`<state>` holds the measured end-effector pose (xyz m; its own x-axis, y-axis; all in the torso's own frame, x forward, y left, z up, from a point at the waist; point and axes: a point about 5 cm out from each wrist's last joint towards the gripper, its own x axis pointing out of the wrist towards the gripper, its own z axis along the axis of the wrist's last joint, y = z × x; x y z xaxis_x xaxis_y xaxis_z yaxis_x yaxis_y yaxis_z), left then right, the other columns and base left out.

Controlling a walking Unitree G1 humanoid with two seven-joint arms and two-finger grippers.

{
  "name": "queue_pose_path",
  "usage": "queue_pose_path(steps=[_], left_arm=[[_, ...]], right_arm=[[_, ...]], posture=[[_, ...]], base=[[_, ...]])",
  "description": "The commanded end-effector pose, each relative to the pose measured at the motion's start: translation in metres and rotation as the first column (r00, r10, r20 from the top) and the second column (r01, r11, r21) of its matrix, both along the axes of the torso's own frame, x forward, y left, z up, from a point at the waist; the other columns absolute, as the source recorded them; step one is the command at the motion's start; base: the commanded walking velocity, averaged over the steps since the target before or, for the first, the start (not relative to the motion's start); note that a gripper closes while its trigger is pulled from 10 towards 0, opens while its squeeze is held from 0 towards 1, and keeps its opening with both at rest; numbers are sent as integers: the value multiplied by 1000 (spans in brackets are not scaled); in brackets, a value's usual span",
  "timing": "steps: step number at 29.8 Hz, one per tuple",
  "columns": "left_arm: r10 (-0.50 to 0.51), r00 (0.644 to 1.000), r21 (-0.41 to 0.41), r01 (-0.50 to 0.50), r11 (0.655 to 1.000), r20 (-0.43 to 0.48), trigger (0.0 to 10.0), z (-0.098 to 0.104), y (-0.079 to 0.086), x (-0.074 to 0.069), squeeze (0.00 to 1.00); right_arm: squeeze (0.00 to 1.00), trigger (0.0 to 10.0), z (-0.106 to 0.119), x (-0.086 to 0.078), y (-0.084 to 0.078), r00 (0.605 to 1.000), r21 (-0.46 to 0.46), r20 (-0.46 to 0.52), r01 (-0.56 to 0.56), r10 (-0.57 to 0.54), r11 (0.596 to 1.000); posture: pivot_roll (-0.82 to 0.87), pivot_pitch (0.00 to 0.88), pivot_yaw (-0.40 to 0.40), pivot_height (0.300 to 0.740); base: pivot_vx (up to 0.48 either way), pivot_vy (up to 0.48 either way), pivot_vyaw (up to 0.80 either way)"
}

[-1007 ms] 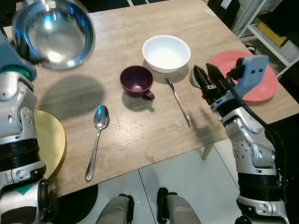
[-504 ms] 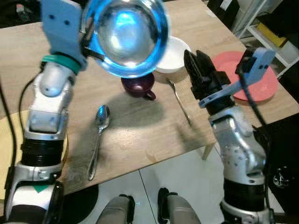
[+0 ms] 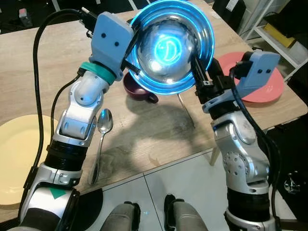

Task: Setting the table

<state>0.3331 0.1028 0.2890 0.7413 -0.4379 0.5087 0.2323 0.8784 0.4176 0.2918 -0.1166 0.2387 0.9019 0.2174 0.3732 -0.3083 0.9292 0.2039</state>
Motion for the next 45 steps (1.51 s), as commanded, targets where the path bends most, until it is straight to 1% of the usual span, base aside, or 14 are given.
queue_pose_path(steps=[1,5,6,7,8,9,13,17,21,38,39,40,44,45], left_arm=[[-46,998,24,45,999,45,10000,4,-11,-6,0],[-79,995,36,77,996,67,10000,1,-19,-13,0],[-97,993,35,95,995,69,10000,-1,-22,-15,0],[-97,993,35,95,995,69,10000,-1,-22,-15,0],[-108,992,34,106,994,69,10000,-2,-24,-16,0],[-119,991,40,116,992,68,10000,-5,-27,-18,0],[-124,990,46,121,992,69,10000,-6,-30,-18,0],[-115,992,48,112,993,59,10000,-10,-30,-16,0],[-104,994,41,102,994,46,10000,-13,-29,-14,0],[-55,998,40,55,998,15,10000,-21,-26,-8,0],[-57,998,36,57,998,5,10000,-22,-25,-7,1000],[-46,999,29,46,999,5,10000,-21,-24,-6,1000],[-17,1000,22,17,1000,14,10000,-18,-19,-7,1000],[0,1000,20,-1,1000,21,10000,-16,-14,-9,0]], right_arm=[[0,10000,-11,2,1,998,-29,-53,16,-18,999],[0,10000,-22,7,-2,992,-76,-104,62,-70,995],[0,8039,-25,8,0,990,-82,-121,58,-68,995],[0,8039,-25,8,0,990,-82,-121,58,-68,995],[0,4784,-27,8,1,990,-82,-129,50,-60,995],[0,0,-28,8,4,990,-63,-139,23,-31,998],[0,0,-28,7,7,990,-41,-144,2,-8,999],[0,0,-27,6,6,988,38,-149,-25,31,999],[0,0,-26,5,4,989,56,-147,-23,31,998],[0,0,-26,4,4,990,66,-137,-17,26,998],[0,0,-25,4,2,991,74,-132,-7,17,997],[0,10000,-24,5,-2,992,79,-124,21,-11,997],[0,10000,-23,8,-12,991,87,-115,77,-66,993],[0,10000,-23,8,-15,990,91,-114,95,-84,991]], posture=[[41,75,65,740],[44,74,63,740],[44,74,63,740],[44,74,63,740],[44,74,63,740],[45,74,58,740],[43,73,58,740],[40,78,55,740],[38,82,54,740],[37,85,53,740],[38,86,53,740],[39,86,53,740],[44,86,56,740],[50,88,61,740]], base=[[0,0,0],[0,0,0],[0,0,0],[0,0,0],[0,0,0],[0,0,0],[0,0,0],[0,0,0],[0,0,0],[0,0,0],[0,0,0],[0,0,0],[0,0,0],[0,0,0]])
